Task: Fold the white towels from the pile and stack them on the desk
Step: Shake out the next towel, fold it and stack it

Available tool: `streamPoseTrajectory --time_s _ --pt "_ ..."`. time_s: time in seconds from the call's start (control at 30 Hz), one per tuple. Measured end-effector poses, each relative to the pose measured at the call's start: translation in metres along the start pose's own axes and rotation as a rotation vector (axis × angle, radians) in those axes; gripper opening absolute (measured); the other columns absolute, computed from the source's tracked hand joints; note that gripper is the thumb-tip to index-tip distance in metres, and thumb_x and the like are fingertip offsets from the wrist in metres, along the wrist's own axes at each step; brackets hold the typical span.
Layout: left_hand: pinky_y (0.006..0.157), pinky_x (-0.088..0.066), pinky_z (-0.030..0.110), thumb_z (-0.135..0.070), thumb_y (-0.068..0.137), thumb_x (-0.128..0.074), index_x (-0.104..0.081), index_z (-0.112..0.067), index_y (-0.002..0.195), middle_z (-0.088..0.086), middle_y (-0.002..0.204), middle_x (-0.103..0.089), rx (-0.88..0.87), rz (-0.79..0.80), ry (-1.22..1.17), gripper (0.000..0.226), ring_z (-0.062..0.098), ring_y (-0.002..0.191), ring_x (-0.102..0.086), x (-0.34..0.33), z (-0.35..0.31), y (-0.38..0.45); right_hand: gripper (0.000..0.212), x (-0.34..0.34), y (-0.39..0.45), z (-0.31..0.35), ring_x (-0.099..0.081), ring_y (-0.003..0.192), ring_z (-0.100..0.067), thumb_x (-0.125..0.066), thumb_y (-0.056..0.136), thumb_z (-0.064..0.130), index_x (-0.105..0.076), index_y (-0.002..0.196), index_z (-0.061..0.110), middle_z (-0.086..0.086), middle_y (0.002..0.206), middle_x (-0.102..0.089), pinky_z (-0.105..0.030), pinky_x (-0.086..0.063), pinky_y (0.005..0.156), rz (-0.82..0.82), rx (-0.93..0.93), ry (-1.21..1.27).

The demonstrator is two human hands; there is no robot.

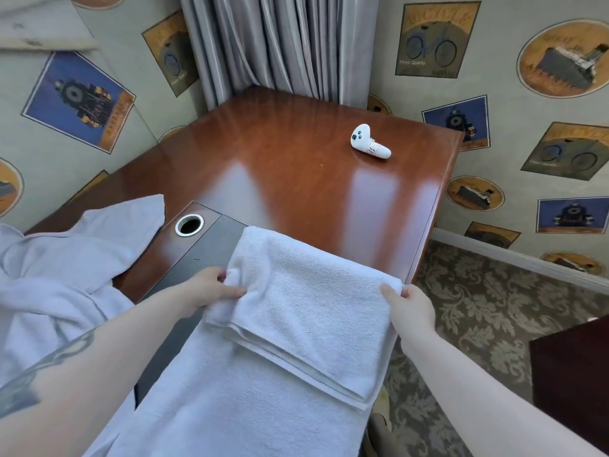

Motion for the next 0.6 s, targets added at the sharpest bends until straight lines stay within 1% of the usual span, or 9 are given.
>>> streamPoseTrajectory --time_s 0.07,0.13,0.2,0.27,0.33,0.37,0.43,0.53,0.6 --pt "0.07 -0.053 0.027 -0.02 0.084 -0.076 -0.06 -0.009 0.108 0.008 0.106 -0.067 -0.029 -0.005 -0.011 0.031 0.018 0.091 -0.065 0.004 0.006 0.001 0.031 0.006 0.003 -0.006 -0.043 0.069 -0.022 -0.062 0.091 0.03 -0.047 0.079 0.006 -0.003 0.074 -0.048 -0.033 -0.033 0.061 -0.028 0.023 -0.014" --pt "0.088 -0.05 0.041 -0.014 0.087 -0.071 -0.058 -0.003 0.112 0.017 0.111 -0.065 -0.058 -0.083 0.054 0.03 0.032 0.104 -0.062 0.009 0.007 0.001 0.031 0.008 0.004 -0.014 -0.04 0.07 -0.022 -0.062 0.093 0.027 -0.042 0.075 0.01 -0.002 0.074 -0.045 -0.033 -0.032 0.065 -0.033 -0.004 0.034" --pt "0.093 -0.048 0.042 -0.011 0.088 -0.069 -0.059 -0.004 0.112 0.018 0.113 -0.065 -0.061 -0.114 0.083 0.028 0.032 0.104 -0.061 0.009 0.007 0.002 0.027 0.006 0.005 -0.017 -0.042 0.073 -0.022 -0.062 0.093 0.023 -0.045 0.075 0.012 -0.002 0.076 -0.048 -0.034 -0.035 0.069 -0.011 -0.042 0.092" --pt "0.095 -0.048 0.041 -0.016 0.079 -0.075 -0.063 -0.008 0.113 0.013 0.114 -0.069 0.018 0.022 -0.061 0.037 0.027 0.101 -0.065 0.005 0.003 0.0 0.008 -0.001 0.003 -0.015 -0.054 0.084 -0.023 -0.064 0.092 0.018 -0.06 0.088 0.013 -0.005 0.089 -0.06 -0.038 -0.045 0.079 0.075 -0.149 0.276" --pt "0.092 -0.051 0.04 -0.026 0.062 -0.083 -0.069 -0.013 0.115 0.007 0.114 -0.072 0.127 0.267 -0.232 0.057 0.025 0.103 -0.069 0.0 -0.006 -0.006 0.01 -0.006 0.001 -0.011 -0.062 0.096 -0.025 -0.068 0.089 0.013 -0.065 0.098 0.012 -0.008 0.102 -0.067 -0.039 -0.048 0.091 0.146 -0.25 0.42" --pt "0.09 -0.052 0.038 -0.029 0.058 -0.086 -0.07 -0.013 0.116 0.007 0.117 -0.071 0.143 0.38 -0.28 0.062 0.025 0.107 -0.068 -0.001 -0.01 -0.008 0.014 -0.006 0.002 -0.008 -0.063 0.099 -0.025 -0.07 0.087 0.012 -0.065 0.1 0.011 -0.009 0.104 -0.068 -0.038 -0.049 0.091 0.163 -0.269 0.452" --pt "0.087 -0.054 0.038 -0.029 0.055 -0.091 -0.071 -0.011 0.116 0.012 0.123 -0.067 0.135 0.529 -0.376 0.067 0.03 0.112 -0.065 -0.002 -0.013 -0.011 0.02 -0.007 0.005 -0.006 -0.066 0.098 -0.026 -0.072 0.085 0.011 -0.065 0.104 0.009 -0.01 0.104 -0.069 -0.035 -0.05 0.081 0.186 -0.279 0.472" --pt "0.088 -0.055 0.041 -0.022 0.049 -0.094 -0.069 -0.003 0.118 0.02 0.124 -0.065 0.176 0.581 -0.503 0.076 0.035 0.111 -0.064 -0.01 -0.003 -0.015 0.022 -0.008 0.004 -0.007 -0.069 0.085 -0.021 -0.07 0.086 0.006 -0.066 0.107 0.007 -0.008 0.097 -0.073 -0.031 -0.052 0.068 0.199 -0.247 0.453" --pt "0.087 -0.056 0.041 -0.013 0.059 -0.088 -0.066 0.002 0.12 0.023 0.122 -0.065 0.198 0.57 -0.484 0.066 0.036 0.109 -0.065 -0.024 0.006 -0.016 0.024 -0.009 0.003 -0.011 -0.07 0.089 -0.021 -0.067 0.087 0.006 -0.067 0.111 0.01 -0.006 0.099 -0.074 -0.033 -0.055 0.075 0.187 -0.201 0.403"
Point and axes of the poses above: each hand's wrist, its own y-axis towards the middle knuckle, its own x-axis out of the back of the hand, z = x × y, the point moved 6 cm from there along y, towards the middle knuckle
